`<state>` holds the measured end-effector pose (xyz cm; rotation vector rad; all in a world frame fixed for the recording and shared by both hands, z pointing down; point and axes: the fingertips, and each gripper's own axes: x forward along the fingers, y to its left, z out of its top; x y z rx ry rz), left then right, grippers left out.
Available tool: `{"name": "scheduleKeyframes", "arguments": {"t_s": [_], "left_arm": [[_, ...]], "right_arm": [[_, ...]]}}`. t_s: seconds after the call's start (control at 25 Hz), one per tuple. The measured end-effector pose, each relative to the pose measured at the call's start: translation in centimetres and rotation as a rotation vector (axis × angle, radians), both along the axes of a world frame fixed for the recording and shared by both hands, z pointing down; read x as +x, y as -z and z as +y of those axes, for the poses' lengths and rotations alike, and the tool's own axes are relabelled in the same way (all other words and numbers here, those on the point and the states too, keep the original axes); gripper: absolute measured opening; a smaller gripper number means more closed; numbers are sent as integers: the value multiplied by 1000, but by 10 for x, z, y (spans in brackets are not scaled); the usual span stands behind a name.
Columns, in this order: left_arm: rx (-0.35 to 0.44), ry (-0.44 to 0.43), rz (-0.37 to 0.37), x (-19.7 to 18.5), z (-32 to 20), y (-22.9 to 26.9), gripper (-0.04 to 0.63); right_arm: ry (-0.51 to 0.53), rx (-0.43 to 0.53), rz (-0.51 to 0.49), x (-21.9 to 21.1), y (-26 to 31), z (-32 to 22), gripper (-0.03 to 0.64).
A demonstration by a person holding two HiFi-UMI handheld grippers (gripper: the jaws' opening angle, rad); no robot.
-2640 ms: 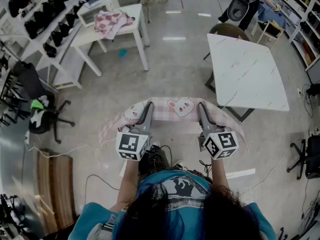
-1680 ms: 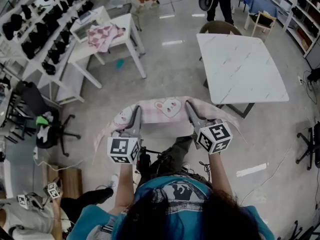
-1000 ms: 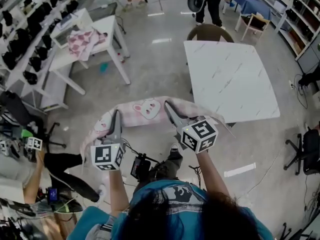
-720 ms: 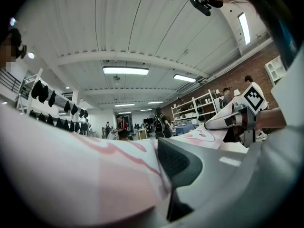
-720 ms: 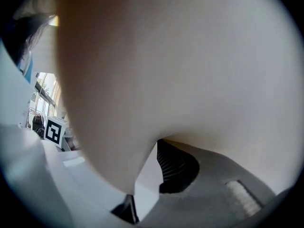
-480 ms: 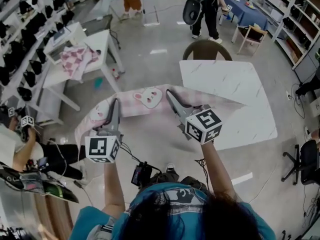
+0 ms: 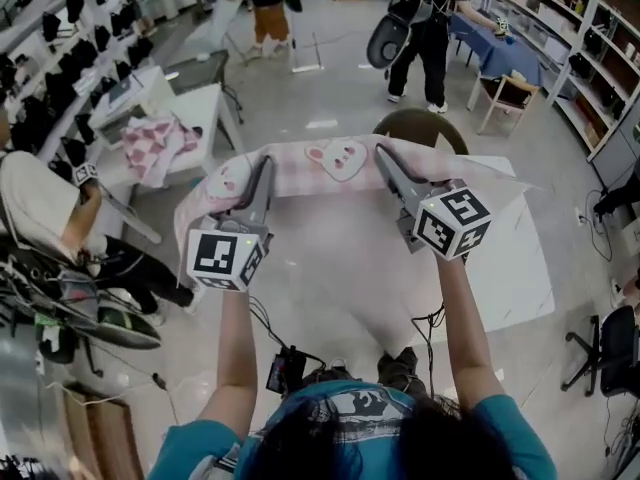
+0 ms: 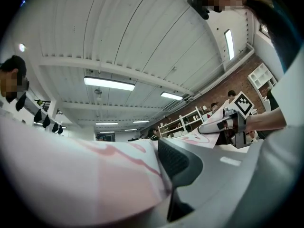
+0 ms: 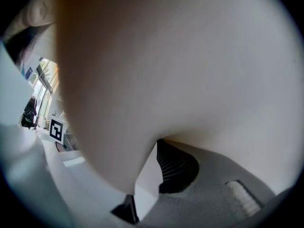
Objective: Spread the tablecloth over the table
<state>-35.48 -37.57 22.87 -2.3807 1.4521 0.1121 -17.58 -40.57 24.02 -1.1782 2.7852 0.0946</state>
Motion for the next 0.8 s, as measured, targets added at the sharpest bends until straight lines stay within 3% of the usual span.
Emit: {"name": "scheduleKeyframes", "arguments": {"t_s": [0.2,0.44,0.64,0.8], "left_arm": [[-2,-29,0,38,-60,31,77],[39,-15,2,90,-130,65,78],[97,-30,-58,163,-179,92,78],[151,-35,-97,222,-209,119,81]], "right_arm": [[20,6,-15,37,30,-62,72],[40,77,22,88,67,-136,72],[37,91,-10,158,82,-189,72],[9,212,28,215,114,-216,72]]}}
